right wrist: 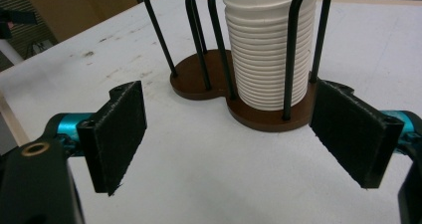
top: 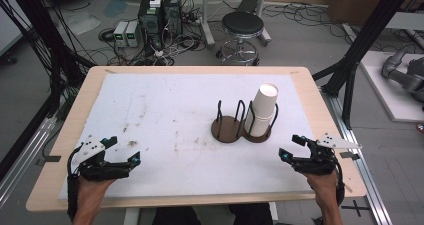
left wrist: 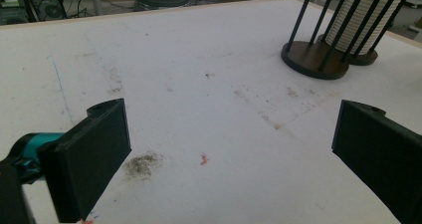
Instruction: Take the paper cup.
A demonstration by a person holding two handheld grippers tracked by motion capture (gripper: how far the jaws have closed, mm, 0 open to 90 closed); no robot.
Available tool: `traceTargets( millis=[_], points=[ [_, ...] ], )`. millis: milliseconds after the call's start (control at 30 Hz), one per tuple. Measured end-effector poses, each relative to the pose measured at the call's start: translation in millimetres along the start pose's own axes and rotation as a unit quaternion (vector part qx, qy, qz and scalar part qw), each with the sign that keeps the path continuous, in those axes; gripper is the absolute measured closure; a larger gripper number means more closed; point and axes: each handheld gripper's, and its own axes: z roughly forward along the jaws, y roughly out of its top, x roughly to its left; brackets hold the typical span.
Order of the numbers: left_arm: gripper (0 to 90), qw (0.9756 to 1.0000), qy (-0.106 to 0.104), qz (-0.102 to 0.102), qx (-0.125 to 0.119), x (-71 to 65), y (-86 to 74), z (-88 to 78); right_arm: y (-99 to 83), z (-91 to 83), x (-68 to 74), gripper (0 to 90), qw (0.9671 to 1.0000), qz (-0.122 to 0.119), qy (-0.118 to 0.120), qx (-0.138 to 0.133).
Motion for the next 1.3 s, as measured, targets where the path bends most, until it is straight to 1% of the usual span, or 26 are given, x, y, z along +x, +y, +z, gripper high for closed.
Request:
traceTargets(
  millis=[167,333,533,800,867,1033,1067,1100,1133,1267,1300],
  points=[
    [1.8,1.0,0.001,0.002,0.003,-0.6,-0.5,0.9,-0.9,-0.2,-1.0,15.3,1.0,0.002,0.001,0.002],
    [1.8,1.0,-0.001,0.001,0.0,-1.1,-0.4,0.1,-0.7,-0.4,-0.1,15.3,1.0,0.002,0.0,0.003],
    [1.8,1.0,0.0,0.005,0.001,-1.3,0.1,-0.9,2.5,0.9,2.5,15.3,1.0,-0.006,0.002,0.003],
    [1.8,1.0,0.002,0.0,-0.005,1.7,0.2,-5.1,8.3,-1.1,5.7,15.3,0.9998,-0.015,0.008,0.004],
    [1.8,1.0,0.003,-0.002,-0.005,2.6,0.0,-6.1,10.8,-2.2,5.3,15.3,0.9998,-0.018,0.006,0.002],
    [1.8,1.0,0.005,-0.003,-0.006,4.2,-0.6,-6.9,16.4,-3.7,5.0,15.2,0.9997,-0.021,0.015,-0.001],
    [1.8,1.0,0.006,-0.002,-0.005,3.9,-0.6,-6.2,19.2,-3.9,5.0,15.3,0.9993,-0.029,0.025,0.0],
    [1.8,1.0,0.006,-0.002,-0.005,3.9,-0.6,-6.2,19.2,-3.9,5.0,15.3,0.9993,-0.029,0.025,0.0],
    [1.8,1.0,0.007,0.001,-0.004,3.3,-0.4,-5.4,22.7,-4.0,4.0,15.2,0.9988,-0.034,0.033,0.006],
    [1.8,1.0,0.005,0.003,-0.002,3.3,0.0,-4.4,30.8,-4.3,-0.9,15.3,0.998,-0.044,0.045,0.011],
    [1.8,1.0,0.003,0.0,-0.003,3.4,0.3,-4.5,33.3,-4.8,-2.6,15.3,0.9977,-0.048,0.047,0.011]
  ],
)
